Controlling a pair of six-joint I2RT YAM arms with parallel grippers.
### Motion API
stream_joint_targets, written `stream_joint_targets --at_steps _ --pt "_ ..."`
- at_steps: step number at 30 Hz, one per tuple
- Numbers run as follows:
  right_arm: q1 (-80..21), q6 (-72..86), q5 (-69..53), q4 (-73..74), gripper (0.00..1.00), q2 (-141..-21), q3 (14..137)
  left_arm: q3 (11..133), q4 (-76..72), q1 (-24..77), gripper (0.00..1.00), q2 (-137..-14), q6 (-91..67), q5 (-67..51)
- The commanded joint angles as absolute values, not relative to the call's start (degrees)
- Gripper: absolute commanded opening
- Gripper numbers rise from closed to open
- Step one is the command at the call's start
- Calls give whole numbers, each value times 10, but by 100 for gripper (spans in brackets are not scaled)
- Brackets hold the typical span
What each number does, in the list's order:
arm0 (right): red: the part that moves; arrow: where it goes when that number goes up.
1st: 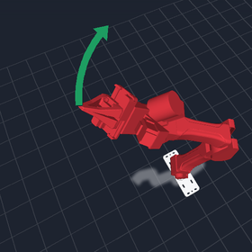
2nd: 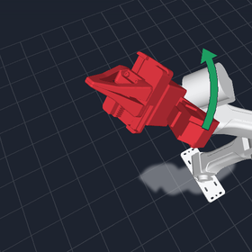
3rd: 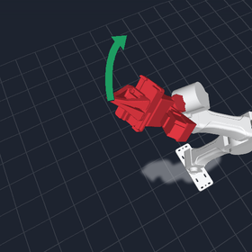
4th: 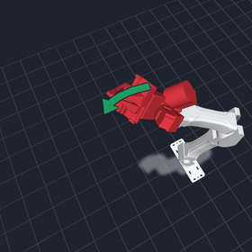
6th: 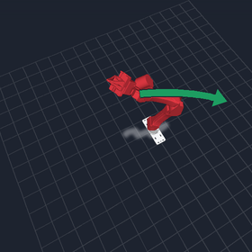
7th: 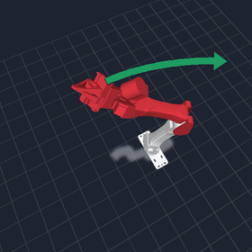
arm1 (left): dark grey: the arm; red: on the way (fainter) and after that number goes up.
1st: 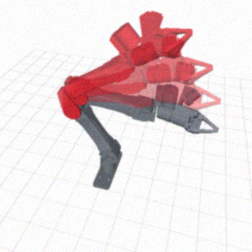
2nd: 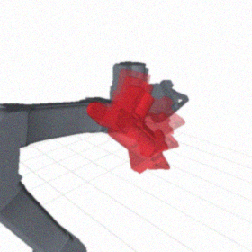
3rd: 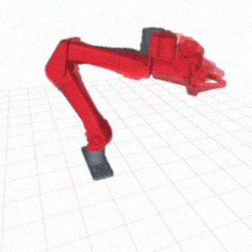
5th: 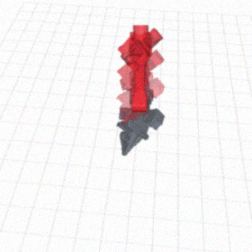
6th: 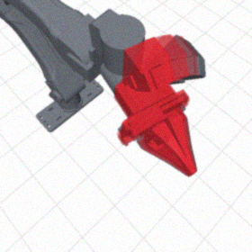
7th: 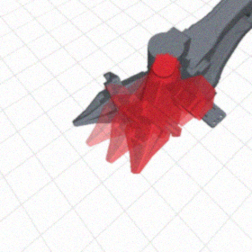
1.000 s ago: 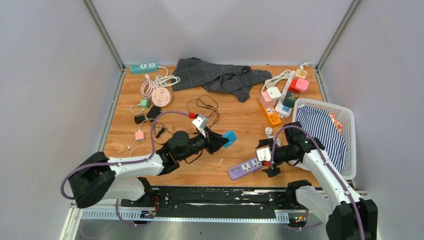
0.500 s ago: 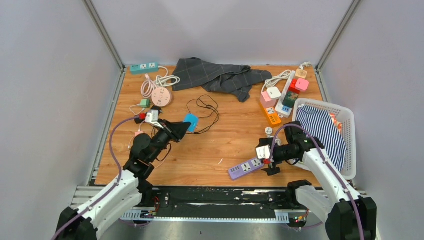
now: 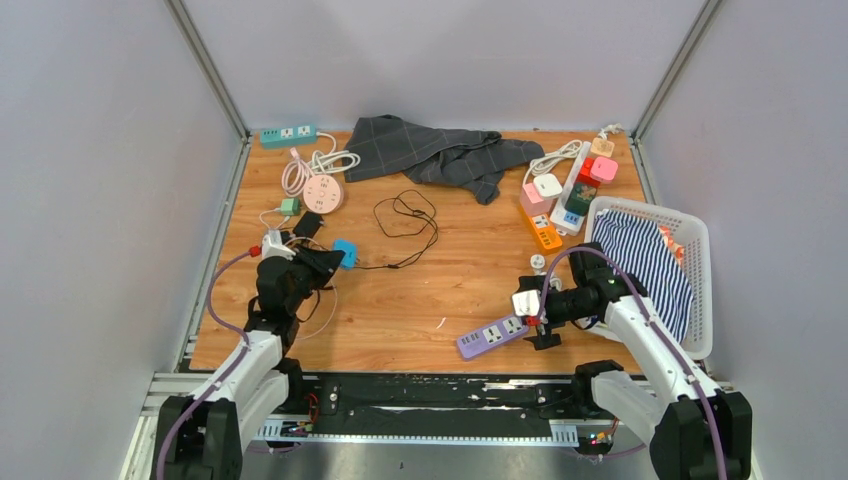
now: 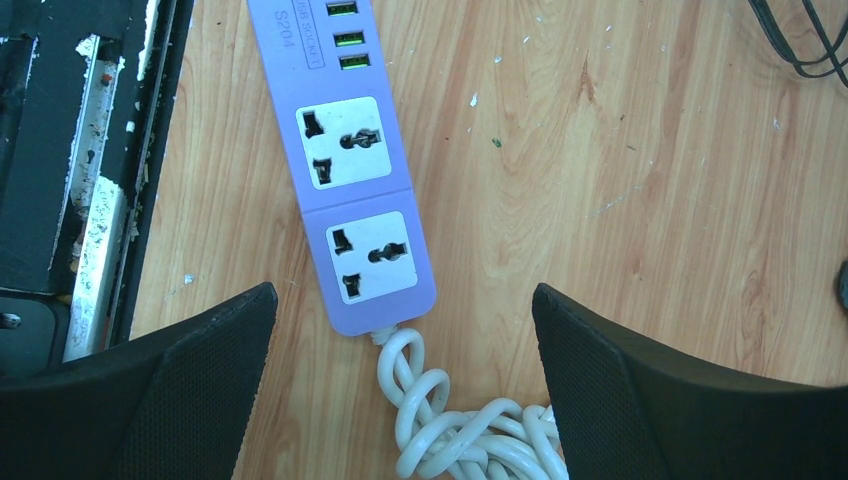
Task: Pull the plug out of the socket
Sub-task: Place the plug at the center of the board.
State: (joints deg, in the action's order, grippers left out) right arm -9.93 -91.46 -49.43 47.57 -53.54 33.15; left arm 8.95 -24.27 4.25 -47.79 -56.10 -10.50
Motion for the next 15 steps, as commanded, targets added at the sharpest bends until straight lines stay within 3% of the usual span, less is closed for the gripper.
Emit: stream_joint_targets --at_steps 1,5,8,15 --pt "-89 -910 -490 483 98 -538 322 79 -242 19 0 -490 -633 -116" --pt "-87 -910 -490 483 98 -539 321 73 -242 12 1 -492 -659 -98" --pt "-86 -910 -490 482 98 -540 321 71 -242 5 8 -498 -678 -84" --pt "-84 -911 -491 483 98 -542 319 85 -242 -44 5 -552 -731 -83"
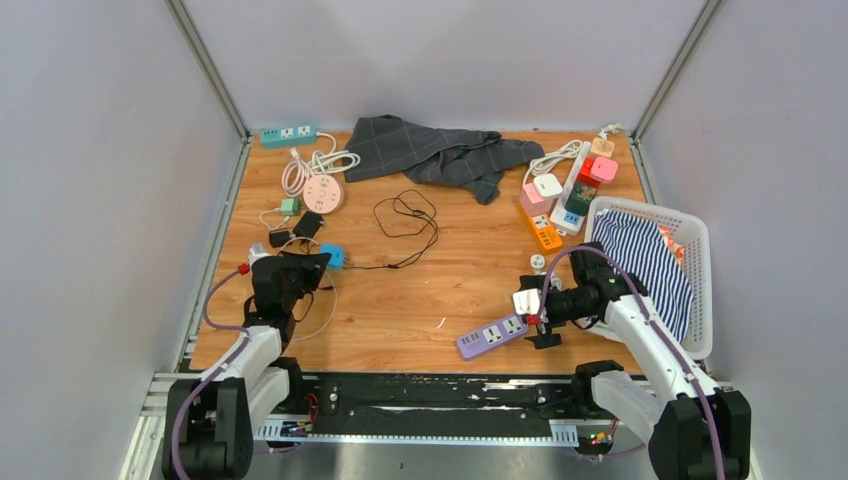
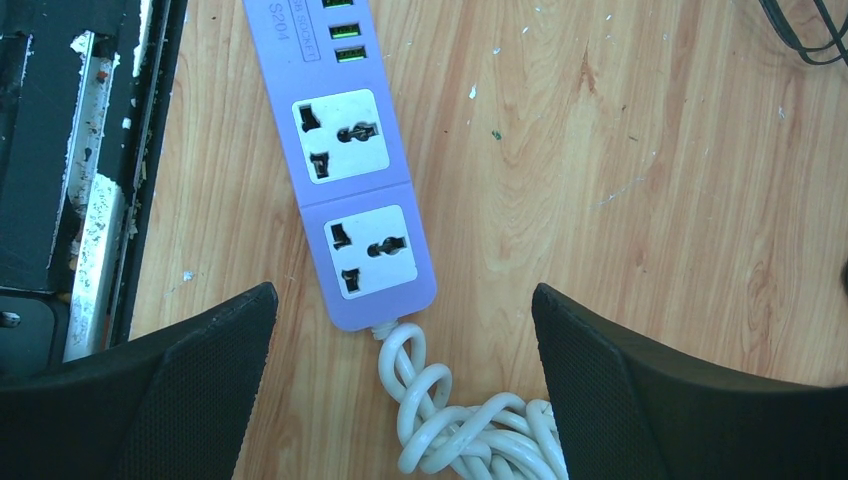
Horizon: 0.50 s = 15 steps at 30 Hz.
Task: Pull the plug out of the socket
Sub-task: Place the plug at the center of the board.
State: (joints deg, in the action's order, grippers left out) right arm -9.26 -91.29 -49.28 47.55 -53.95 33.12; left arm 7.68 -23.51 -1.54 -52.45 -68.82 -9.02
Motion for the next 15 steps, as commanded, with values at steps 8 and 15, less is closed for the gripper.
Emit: stream_joint_targets --at_steps 8,15 --pt "-81 -914 -491 482 98 -545 317 110 -243 -64 0 -608 -747 -87" --pt "-78 -917 -491 484 97 -547 316 103 -243 -64 2 -597 -751 -71"
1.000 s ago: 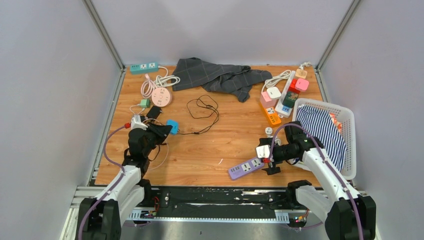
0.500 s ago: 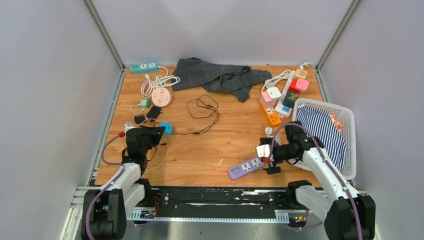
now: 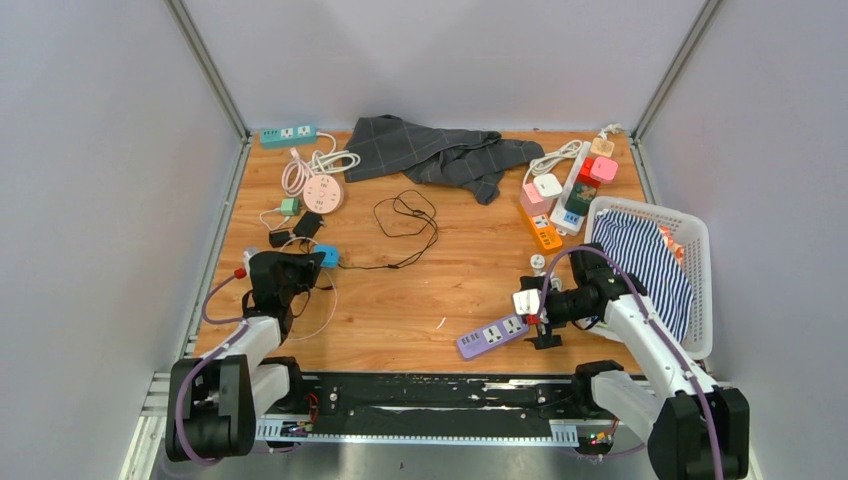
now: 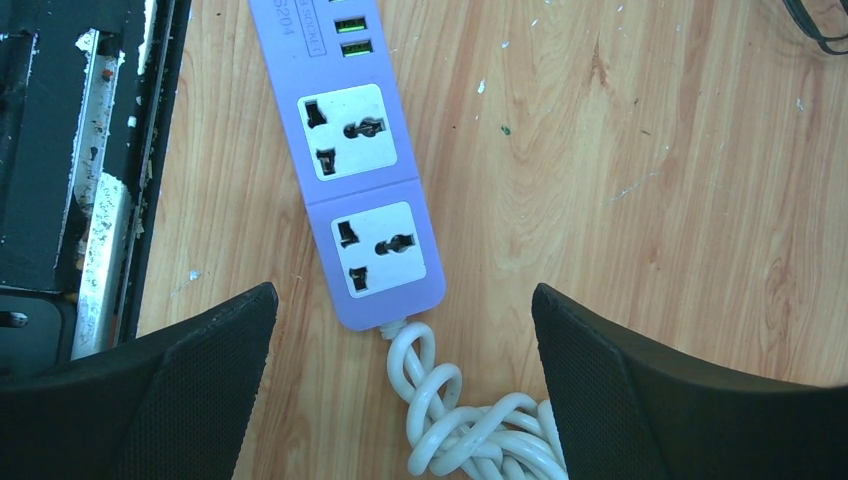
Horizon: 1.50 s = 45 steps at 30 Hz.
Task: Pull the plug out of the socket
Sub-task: Place the plug at the center of the board.
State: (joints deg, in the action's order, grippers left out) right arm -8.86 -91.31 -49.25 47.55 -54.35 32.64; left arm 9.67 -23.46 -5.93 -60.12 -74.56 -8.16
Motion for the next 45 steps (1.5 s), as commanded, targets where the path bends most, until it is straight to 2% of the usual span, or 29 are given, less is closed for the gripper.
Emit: stream_joint_targets --at_steps 1,13,23,32,39,45 --pt "-78 -917 -491 485 97 -548 316 105 -243 -64 2 -603 -750 -74" --pt "-75 -921 -495 488 97 -550 315 113 -243 -74 12 -636 -760 -97" --pt "-74 -922 -497 489 98 -553 315 114 -243 -77 25 -645 -761 -104" --pt "-74 -922 -496 489 97 -554 315 114 -243 -78 37 -645 -761 -104" --pt "-73 -922 -496 489 97 -553 315 112 -243 -80 54 -645 -763 -104" --pt "-73 -922 -496 489 97 -553 315 107 -243 -80 61 -635 -764 -101"
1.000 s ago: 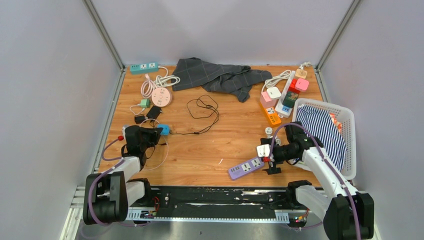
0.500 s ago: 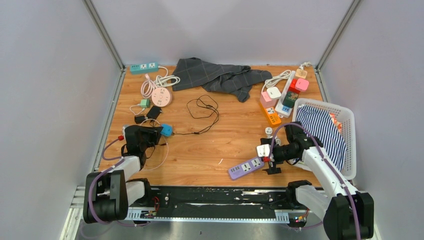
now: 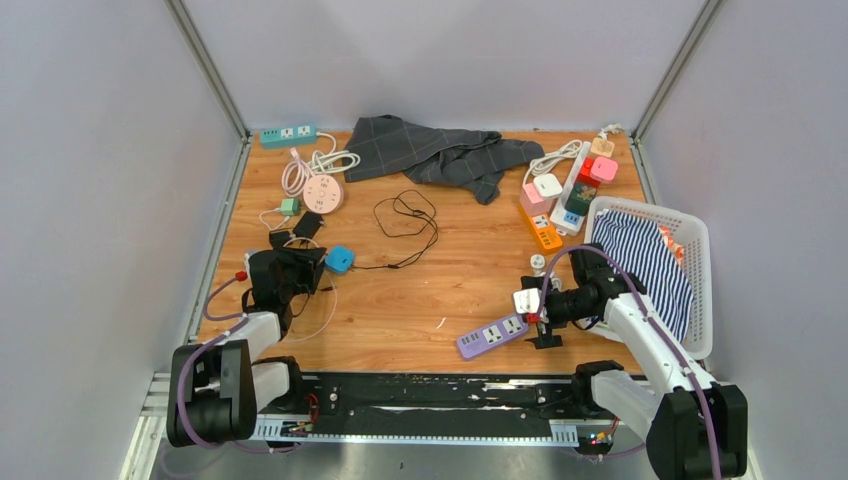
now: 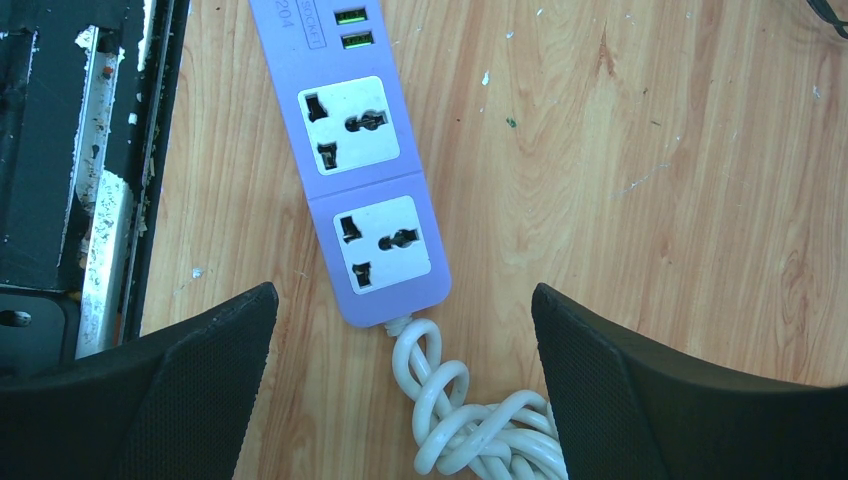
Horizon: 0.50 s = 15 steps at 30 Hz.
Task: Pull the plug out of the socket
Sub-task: Place the plug at the center of the board.
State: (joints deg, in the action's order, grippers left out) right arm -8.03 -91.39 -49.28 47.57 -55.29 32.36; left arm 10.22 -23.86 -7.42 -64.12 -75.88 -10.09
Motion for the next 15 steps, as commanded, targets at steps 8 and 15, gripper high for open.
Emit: stream_joint_targets --at_steps 8,15 --pt "-72 -923 -497 490 97 -553 314 93 -243 -81 72 -607 -766 -90" --pt "-71 -923 -498 490 98 -552 315 88 -243 -81 75 -580 -740 -98"
